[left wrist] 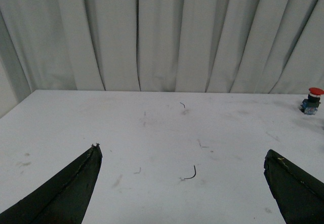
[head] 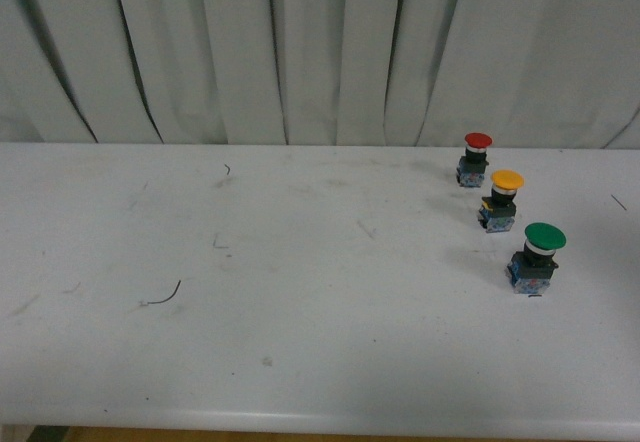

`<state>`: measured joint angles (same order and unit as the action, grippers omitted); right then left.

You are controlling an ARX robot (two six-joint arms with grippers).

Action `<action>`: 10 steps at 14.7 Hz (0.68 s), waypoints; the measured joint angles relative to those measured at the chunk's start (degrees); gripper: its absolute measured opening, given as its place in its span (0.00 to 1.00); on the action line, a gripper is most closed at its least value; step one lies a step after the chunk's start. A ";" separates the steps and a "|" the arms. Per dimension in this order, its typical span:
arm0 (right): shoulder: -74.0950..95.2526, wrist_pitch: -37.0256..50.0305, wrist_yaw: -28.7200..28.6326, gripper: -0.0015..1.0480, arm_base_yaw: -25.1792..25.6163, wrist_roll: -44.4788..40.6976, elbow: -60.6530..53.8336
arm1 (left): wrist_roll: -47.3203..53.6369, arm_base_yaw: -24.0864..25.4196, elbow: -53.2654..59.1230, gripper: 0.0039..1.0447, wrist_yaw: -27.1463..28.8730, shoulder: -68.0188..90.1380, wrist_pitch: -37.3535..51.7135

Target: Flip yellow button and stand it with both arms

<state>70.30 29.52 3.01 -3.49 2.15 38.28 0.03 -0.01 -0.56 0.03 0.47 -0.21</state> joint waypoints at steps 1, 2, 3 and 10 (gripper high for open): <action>-23.41 -3.52 -2.62 0.29 3.82 -1.42 -16.63 | 0.00 0.00 0.00 0.94 0.00 0.00 0.02; -24.26 -3.10 -2.75 0.26 3.80 -1.60 -17.25 | 0.00 0.00 0.00 0.94 -0.02 0.00 0.02; -25.07 -2.75 -2.89 0.22 3.78 -1.64 -17.81 | 0.00 0.00 0.00 0.94 -0.02 0.00 0.02; -27.12 -2.43 -3.02 0.03 3.50 -1.77 -21.75 | 0.00 0.00 0.00 0.94 0.00 0.00 0.00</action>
<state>43.18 27.09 -0.01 0.01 0.38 16.53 0.03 -0.01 -0.56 0.03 0.47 -0.21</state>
